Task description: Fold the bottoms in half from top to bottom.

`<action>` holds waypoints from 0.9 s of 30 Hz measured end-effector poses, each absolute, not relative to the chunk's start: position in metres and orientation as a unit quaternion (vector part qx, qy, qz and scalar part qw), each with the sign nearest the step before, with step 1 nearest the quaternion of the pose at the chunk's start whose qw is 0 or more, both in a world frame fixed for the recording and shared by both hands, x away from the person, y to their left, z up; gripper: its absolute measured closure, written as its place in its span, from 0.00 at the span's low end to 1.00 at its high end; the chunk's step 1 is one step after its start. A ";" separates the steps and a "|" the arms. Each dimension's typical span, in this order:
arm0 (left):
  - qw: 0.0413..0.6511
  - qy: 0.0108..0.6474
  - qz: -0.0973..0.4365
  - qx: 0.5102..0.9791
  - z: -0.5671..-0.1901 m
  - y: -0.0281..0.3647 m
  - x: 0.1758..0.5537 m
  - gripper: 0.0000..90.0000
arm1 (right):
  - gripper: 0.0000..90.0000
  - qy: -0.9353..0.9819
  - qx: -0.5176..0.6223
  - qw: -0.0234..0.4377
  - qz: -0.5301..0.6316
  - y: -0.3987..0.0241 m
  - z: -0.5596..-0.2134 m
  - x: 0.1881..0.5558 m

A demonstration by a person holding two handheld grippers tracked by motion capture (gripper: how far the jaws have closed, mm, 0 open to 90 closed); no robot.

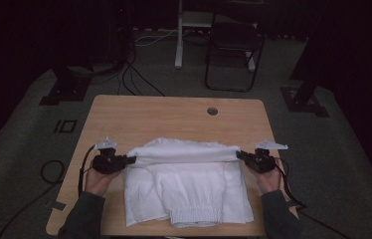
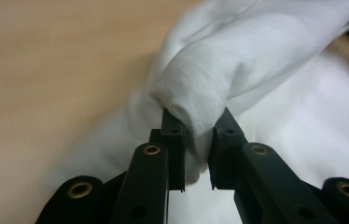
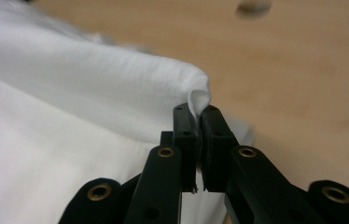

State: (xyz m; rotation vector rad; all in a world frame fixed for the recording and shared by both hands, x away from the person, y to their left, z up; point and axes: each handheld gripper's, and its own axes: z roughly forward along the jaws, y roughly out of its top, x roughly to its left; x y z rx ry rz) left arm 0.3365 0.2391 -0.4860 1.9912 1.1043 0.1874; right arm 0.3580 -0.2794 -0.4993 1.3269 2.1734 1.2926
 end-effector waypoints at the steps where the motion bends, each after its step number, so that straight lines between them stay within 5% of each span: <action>1: 0.402 0.440 0.072 0.800 -0.494 0.238 0.332 0.88 | 0.96 0.762 0.457 0.136 0.438 -0.279 -0.505 0.353; 8: 0.362 0.451 0.072 0.812 -0.529 0.233 0.328 0.89 | 0.95 0.800 0.455 0.107 0.376 -0.264 -0.540 0.335; 14: 0.320 0.452 0.132 0.822 -0.525 0.220 0.344 0.89 | 0.95 0.807 0.450 0.130 0.359 -0.256 -0.538 0.338; 27: 0.311 0.492 0.180 0.793 -0.528 0.209 0.403 0.89 | 0.95 0.791 0.475 0.177 0.344 -0.242 -0.539 0.395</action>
